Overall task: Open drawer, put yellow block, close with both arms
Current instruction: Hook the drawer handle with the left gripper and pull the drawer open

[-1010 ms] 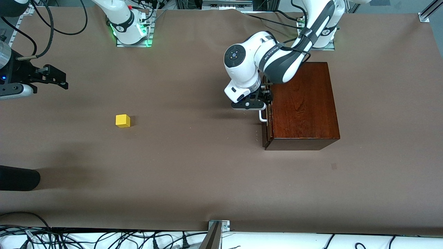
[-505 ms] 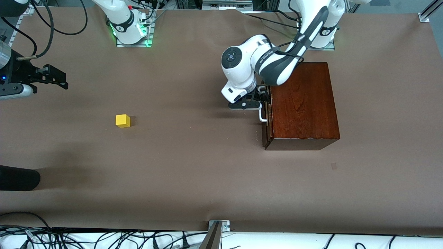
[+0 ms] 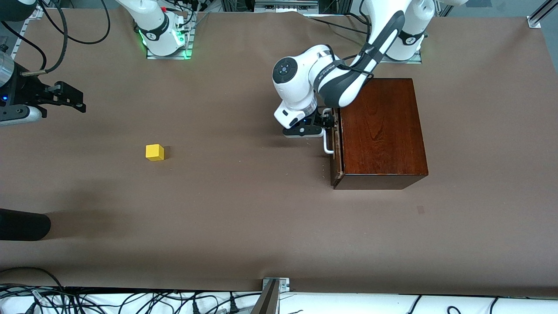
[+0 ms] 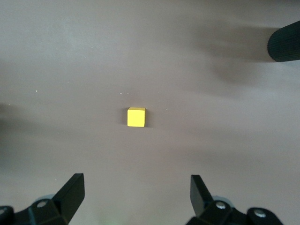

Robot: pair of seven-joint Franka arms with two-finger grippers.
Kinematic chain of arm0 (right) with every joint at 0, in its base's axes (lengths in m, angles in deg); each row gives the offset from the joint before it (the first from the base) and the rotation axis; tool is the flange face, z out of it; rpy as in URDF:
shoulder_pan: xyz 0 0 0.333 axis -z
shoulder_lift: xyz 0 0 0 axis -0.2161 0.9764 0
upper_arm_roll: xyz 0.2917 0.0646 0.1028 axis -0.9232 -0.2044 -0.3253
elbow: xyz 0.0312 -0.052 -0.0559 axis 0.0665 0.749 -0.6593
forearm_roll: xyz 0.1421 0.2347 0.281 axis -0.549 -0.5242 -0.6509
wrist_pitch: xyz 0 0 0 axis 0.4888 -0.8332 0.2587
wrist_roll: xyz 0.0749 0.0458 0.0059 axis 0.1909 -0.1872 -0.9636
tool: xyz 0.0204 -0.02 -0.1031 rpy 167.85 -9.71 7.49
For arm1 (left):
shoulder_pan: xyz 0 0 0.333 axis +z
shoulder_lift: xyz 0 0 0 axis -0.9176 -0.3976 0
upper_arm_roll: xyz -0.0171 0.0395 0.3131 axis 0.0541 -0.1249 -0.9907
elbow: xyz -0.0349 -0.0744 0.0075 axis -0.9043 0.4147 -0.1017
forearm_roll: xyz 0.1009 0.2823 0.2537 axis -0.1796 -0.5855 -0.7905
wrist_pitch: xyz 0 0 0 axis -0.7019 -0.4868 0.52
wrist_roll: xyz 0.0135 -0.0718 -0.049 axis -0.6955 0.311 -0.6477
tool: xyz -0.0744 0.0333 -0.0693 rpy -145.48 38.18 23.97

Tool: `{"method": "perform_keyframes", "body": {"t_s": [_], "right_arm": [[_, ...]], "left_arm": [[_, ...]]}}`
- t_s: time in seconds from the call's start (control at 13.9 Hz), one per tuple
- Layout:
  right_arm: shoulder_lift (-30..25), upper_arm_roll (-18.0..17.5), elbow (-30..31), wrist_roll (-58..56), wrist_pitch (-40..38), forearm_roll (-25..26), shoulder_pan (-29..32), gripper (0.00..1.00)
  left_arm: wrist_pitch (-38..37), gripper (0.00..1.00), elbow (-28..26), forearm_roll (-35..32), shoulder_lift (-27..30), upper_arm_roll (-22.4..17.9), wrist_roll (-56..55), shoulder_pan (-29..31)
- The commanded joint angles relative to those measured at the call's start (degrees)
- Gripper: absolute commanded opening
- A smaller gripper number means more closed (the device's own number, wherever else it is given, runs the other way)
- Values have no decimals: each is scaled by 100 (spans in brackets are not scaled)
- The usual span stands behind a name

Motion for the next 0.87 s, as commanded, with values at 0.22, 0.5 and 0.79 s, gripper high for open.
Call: {"method": "perform_keyframes", "body": {"t_s": [0.22, 0.5, 0.79], "right_arm": [[-19, 0, -66, 32, -67, -72, 17, 100], [-19, 0, -66, 32, -67, -72, 17, 100], [-19, 0, -66, 32, -67, -63, 17, 100]], "left_arm": [[908, 100, 113, -32, -134, 28, -179, -164], [926, 100, 183, 143, -134, 46, -223, -260], [926, 100, 244, 346, -108, 46, -214, -269]]}}
